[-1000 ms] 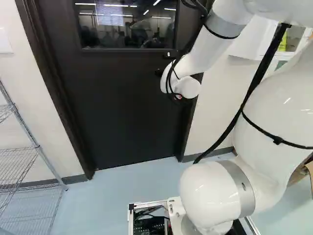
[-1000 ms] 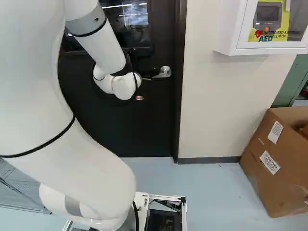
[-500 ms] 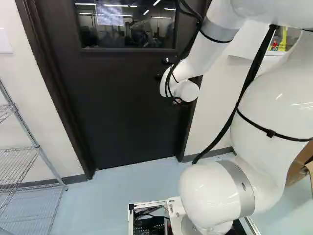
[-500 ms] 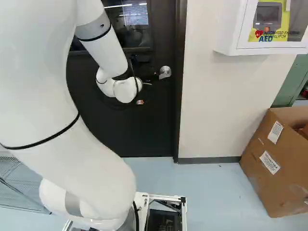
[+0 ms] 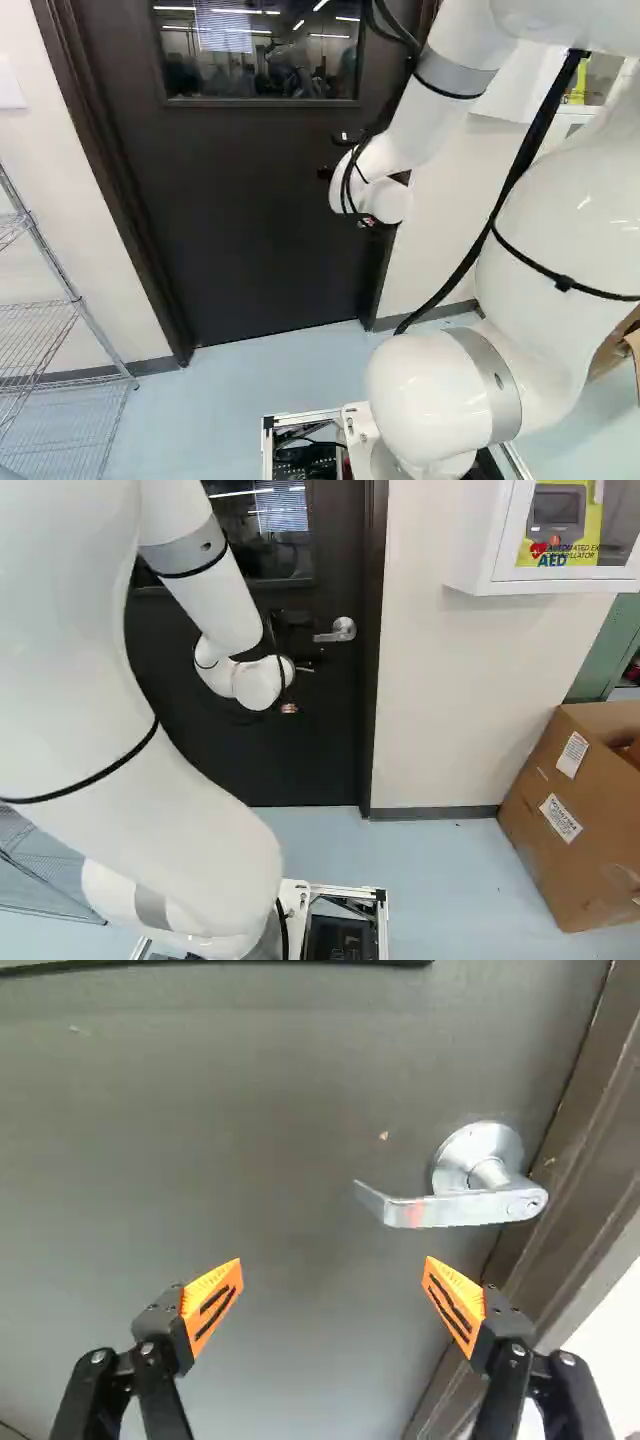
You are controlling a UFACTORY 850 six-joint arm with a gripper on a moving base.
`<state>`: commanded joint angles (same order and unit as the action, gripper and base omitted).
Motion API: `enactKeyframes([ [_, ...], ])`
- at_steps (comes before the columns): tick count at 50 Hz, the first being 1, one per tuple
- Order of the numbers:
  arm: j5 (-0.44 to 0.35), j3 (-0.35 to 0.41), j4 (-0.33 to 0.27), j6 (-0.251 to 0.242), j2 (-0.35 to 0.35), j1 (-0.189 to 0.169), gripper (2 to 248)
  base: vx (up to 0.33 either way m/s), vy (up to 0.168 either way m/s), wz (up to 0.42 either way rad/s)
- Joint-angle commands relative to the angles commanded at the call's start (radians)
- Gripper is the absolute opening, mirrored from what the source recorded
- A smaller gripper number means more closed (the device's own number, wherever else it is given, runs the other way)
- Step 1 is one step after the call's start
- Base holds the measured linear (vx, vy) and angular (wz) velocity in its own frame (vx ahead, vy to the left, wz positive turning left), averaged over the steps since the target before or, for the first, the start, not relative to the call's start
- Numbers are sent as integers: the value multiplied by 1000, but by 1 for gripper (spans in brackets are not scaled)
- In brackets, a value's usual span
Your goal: Open the door and move inside
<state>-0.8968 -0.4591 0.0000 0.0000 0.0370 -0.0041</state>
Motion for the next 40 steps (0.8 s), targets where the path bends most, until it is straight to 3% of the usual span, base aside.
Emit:
enactKeyframes([
  [40, 0, 15, 0, 0, -36, -3, 247, 0, 0, 0],
])
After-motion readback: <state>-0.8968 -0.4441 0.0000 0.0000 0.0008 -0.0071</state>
